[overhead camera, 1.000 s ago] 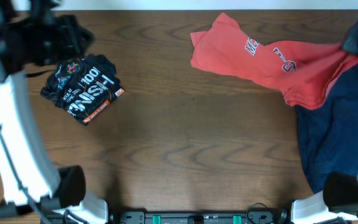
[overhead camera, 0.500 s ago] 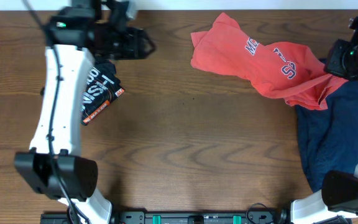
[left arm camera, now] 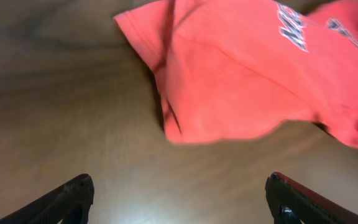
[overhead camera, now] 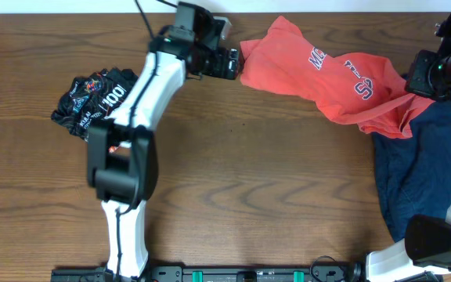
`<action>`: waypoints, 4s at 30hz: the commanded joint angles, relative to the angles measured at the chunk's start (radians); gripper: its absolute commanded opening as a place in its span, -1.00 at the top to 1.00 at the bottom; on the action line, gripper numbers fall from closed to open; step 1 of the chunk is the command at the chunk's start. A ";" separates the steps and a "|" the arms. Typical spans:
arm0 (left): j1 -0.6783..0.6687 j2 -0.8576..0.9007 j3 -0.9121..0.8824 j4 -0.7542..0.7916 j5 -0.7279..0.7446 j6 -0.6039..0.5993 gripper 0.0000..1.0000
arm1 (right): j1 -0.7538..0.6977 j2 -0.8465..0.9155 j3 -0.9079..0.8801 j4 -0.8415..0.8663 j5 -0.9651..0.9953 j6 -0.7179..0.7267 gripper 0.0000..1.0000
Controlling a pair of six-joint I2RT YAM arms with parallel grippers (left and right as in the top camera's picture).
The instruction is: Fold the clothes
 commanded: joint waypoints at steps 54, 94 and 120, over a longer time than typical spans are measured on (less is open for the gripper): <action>0.309 -1.061 0.028 -0.446 -0.012 -0.063 0.88 | 0.009 -0.224 0.041 0.019 -0.004 -0.026 0.98; 0.427 -0.458 0.200 0.381 0.151 -0.416 0.88 | 0.084 0.055 0.167 0.812 -0.083 0.065 0.98; 0.442 -0.553 -0.133 -1.142 0.008 0.062 0.88 | 0.079 0.035 -0.265 -0.116 0.034 -0.059 0.97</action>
